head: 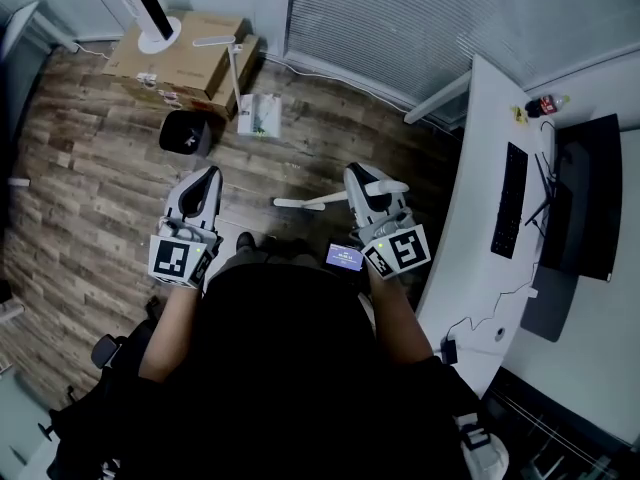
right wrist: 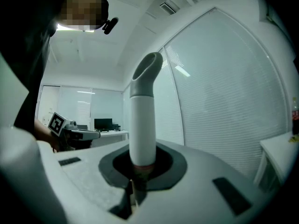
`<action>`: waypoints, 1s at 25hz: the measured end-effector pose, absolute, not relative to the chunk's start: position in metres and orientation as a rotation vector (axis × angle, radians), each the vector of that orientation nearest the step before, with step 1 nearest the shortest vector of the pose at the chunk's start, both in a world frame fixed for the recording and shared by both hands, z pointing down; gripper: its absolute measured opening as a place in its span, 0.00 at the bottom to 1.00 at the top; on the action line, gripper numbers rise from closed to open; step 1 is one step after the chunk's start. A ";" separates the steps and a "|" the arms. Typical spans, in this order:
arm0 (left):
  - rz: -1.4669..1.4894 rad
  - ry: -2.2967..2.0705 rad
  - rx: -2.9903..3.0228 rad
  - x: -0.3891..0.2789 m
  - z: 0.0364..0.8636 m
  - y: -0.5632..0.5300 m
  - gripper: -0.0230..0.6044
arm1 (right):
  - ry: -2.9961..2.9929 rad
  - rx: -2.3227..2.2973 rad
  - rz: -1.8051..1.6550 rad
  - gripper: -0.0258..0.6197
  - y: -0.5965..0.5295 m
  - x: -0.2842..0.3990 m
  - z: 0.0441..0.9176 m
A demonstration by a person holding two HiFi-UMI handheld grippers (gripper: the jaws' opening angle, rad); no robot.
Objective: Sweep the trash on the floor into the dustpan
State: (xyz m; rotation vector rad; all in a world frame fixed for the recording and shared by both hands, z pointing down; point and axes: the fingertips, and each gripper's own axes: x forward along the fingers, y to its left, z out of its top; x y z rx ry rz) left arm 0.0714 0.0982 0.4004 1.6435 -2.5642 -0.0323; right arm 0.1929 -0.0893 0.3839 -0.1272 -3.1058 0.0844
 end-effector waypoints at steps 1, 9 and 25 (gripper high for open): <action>-0.034 -2.559 1.645 0.075 0.401 0.094 0.03 | -3.105 -0.120 0.073 0.07 -0.094 0.196 0.384; -0.027 -2.563 1.626 0.091 0.394 0.079 0.03 | -3.102 -0.056 0.052 0.07 -0.132 0.221 0.390; -0.056 -2.470 1.638 0.129 0.408 0.048 0.03 | -3.095 -0.026 0.127 0.07 -0.164 0.261 0.416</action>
